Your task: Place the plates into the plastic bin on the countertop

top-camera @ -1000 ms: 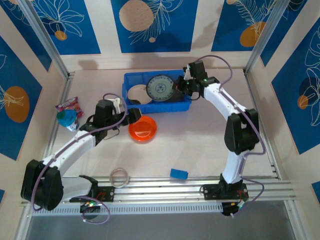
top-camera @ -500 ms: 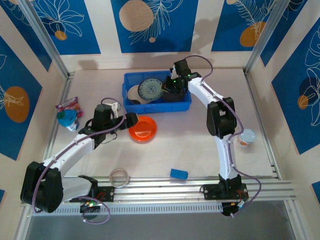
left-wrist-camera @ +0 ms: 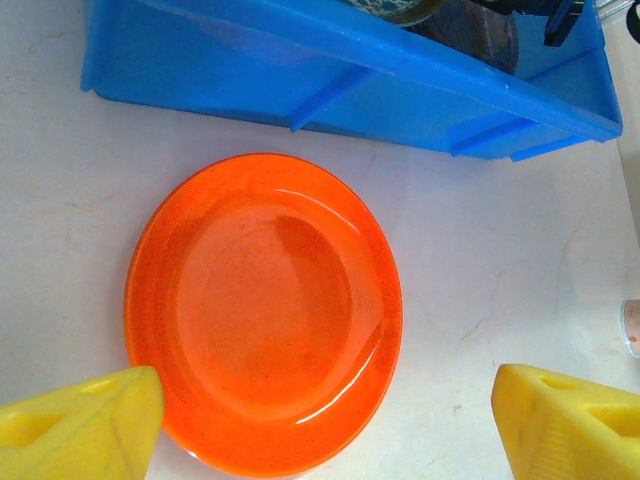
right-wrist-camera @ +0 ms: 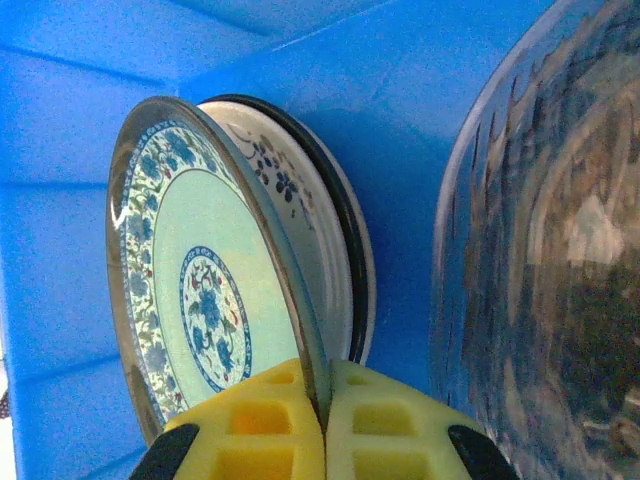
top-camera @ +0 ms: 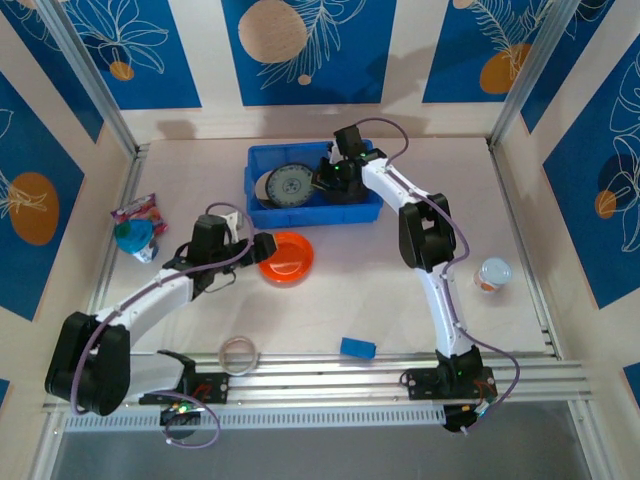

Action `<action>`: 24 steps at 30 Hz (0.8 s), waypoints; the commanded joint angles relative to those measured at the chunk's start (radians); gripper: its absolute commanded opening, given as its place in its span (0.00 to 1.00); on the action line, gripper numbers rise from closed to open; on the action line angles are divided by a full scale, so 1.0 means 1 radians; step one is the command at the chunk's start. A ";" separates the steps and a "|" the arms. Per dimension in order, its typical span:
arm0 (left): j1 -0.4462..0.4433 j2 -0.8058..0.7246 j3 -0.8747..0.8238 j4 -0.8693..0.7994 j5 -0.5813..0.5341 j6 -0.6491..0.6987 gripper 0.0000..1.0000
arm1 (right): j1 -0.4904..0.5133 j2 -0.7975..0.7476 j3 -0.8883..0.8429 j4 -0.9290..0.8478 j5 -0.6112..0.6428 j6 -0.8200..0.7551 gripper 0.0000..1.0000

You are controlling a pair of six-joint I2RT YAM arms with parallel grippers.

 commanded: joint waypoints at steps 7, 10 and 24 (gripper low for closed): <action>0.013 0.030 -0.003 0.046 0.009 0.018 0.85 | 0.047 0.089 0.134 -0.036 -0.027 0.029 0.00; 0.013 0.033 -0.004 0.049 0.010 0.016 0.85 | 0.057 0.096 0.158 -0.061 -0.008 0.019 0.09; 0.013 0.066 0.010 0.074 0.017 0.004 0.85 | 0.063 0.020 0.145 -0.135 0.092 -0.044 0.38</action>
